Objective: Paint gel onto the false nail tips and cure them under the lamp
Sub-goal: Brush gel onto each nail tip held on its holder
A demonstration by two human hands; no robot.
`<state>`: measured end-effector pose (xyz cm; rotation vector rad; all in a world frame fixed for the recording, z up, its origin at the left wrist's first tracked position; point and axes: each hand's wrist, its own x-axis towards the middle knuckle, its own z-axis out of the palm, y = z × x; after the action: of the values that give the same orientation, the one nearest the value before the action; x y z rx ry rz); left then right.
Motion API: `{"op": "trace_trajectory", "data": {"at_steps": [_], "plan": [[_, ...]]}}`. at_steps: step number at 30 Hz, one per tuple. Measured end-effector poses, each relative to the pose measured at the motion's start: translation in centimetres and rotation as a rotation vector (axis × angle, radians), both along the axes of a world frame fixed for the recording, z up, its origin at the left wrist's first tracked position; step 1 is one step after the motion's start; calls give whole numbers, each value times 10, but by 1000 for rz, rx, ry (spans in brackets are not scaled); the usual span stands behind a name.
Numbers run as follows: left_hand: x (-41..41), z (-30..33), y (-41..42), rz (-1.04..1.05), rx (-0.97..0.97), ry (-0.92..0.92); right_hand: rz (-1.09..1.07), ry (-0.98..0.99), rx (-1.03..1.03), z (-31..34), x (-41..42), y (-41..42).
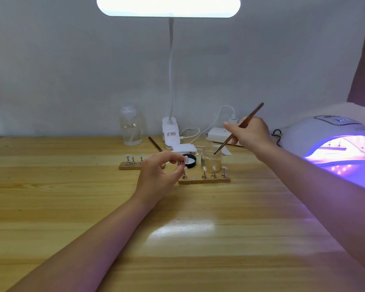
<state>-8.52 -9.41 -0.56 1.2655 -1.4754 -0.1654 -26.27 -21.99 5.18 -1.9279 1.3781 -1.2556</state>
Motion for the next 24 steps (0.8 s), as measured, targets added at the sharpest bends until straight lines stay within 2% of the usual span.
{"op": "trace_trajectory", "data": {"at_steps": [6, 11, 13, 16, 19, 22, 24], "plan": [[1, -1, -1, -1, 11, 9, -37, -64, 6, -6, -10, -2], [2, -1, -3, 5, 14, -29, -103, -166, -77, -5, -19, 3], [2, -1, -2, -9, 16, -25, -76, -282, -147, -9, -17, 13], [1, 0, -2, -39, 19, 6, 76, -420, -260, -22, -7, 35], [1, -1, -2, -51, 25, 20, 265, -384, -315, -42, 4, 56], [2, -1, -3, -60, 23, 13, 305, -255, -411, -54, 7, 67], [2, -1, -3, -65, 16, 11, 319, -245, -431, -54, 8, 72]]}}
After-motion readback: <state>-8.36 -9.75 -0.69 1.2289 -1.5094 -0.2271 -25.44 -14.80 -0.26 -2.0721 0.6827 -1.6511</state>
